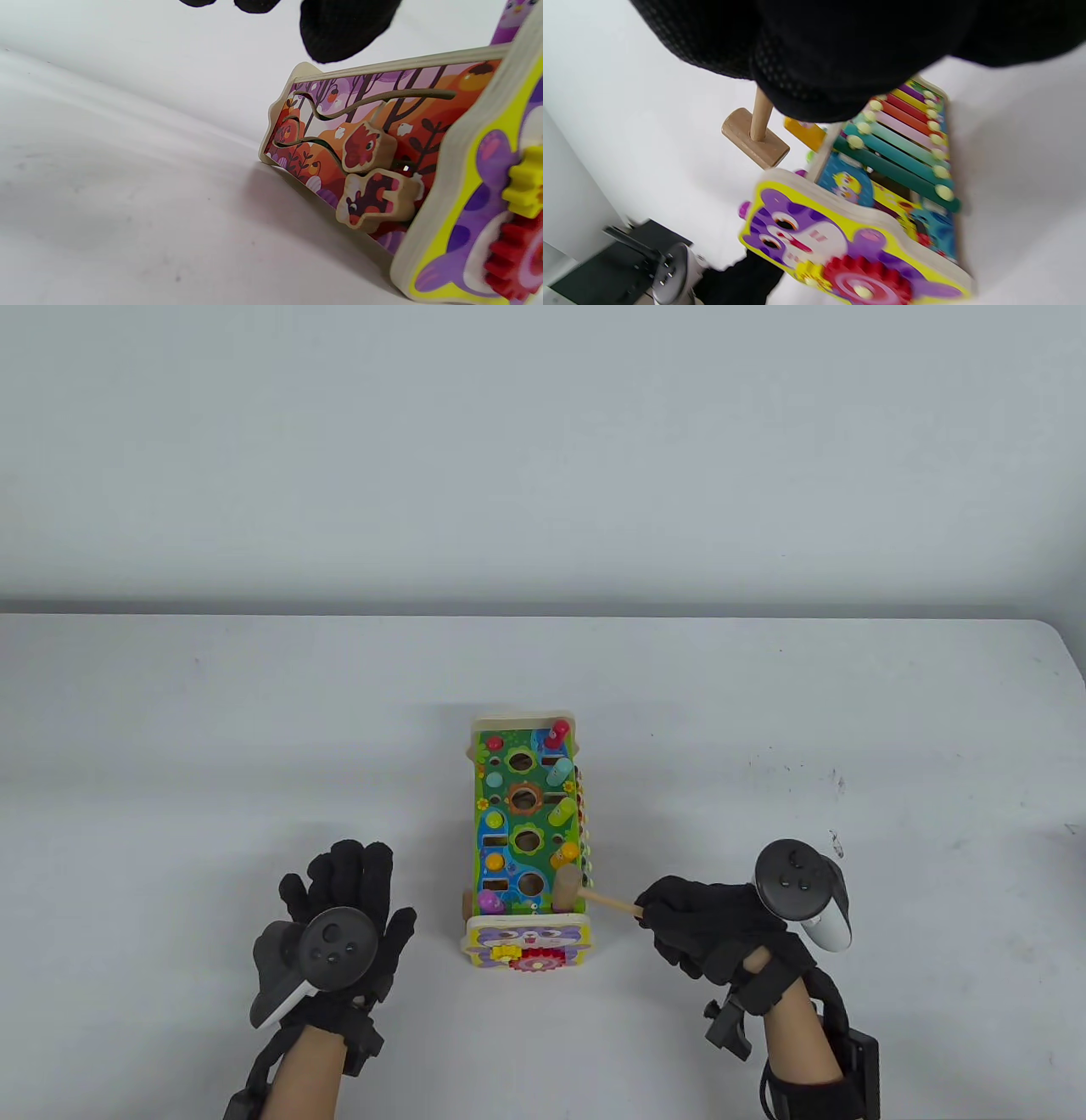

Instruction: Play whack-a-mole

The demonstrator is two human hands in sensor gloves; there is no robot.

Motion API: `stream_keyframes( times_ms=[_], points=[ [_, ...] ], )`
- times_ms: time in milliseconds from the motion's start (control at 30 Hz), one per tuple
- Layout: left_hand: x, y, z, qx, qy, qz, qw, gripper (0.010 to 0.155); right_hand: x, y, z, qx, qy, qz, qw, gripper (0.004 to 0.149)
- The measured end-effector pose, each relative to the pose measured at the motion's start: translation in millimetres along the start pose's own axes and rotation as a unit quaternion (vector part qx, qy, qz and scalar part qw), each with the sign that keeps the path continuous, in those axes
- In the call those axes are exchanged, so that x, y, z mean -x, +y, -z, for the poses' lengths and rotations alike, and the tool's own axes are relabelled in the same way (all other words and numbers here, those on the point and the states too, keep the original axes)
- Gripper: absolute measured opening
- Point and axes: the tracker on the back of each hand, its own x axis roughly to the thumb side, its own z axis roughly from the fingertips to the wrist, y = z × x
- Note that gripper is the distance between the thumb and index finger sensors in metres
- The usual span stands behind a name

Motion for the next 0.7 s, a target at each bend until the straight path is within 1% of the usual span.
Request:
stream_keyframes(
  times_ms=[33, 100, 200, 267, 367, 467, 500, 567, 600, 633, 700],
  points=[
    [0, 0, 0, 0.0, 0.0, -0.001, 1.0, 0.078, -1, -1, 0, 0.02, -0.03, 0.026, 0.999, 0.043],
    [0, 0, 0, -0.001, 0.0, -0.003, 1.0, 0.078, -3, -3, -2, 0.053, -0.066, 0.069, 0.994, 0.043],
    [0, 0, 0, 0.0, 0.0, -0.006, 1.0, 0.078, -3, -5, -3, 0.097, -0.101, 0.118, 0.983, 0.043],
    [0, 0, 0, 0.0, -0.001, -0.007, 1.0, 0.078, -2, -5, -4, 0.117, -0.109, 0.134, 0.978, 0.043],
    [0, 0, 0, 0.0, -0.001, -0.008, 1.0, 0.078, 0, -4, -3, 0.115, -0.094, 0.113, 0.982, 0.043],
    [0, 0, 0, 0.0, -0.001, -0.009, 1.0, 0.078, 7, 3, 0, 0.115, -0.044, 0.059, 0.991, 0.043],
    [0, 0, 0, 0.0, -0.001, -0.009, 1.0, 0.078, 8, 5, 1, 0.109, -0.025, 0.038, 0.993, 0.043],
    [0, 0, 0, 0.002, -0.001, -0.009, 1.0, 0.078, 11, 9, 3, 0.072, 0.016, -0.03, 0.997, 0.043],
    [0, 0, 0, 0.002, -0.001, -0.009, 1.0, 0.078, 12, 11, 4, 0.067, 0.032, -0.052, 0.996, 0.043],
    [0, 0, 0, 0.003, 0.0, -0.01, 1.0, 0.078, 11, 10, 4, 0.064, 0.03, -0.065, 0.995, 0.043],
    [0, 0, 0, 0.003, 0.0, -0.011, 1.0, 0.078, 8, 10, 4, 0.091, 0.01, -0.046, 0.995, 0.044]
  ],
)
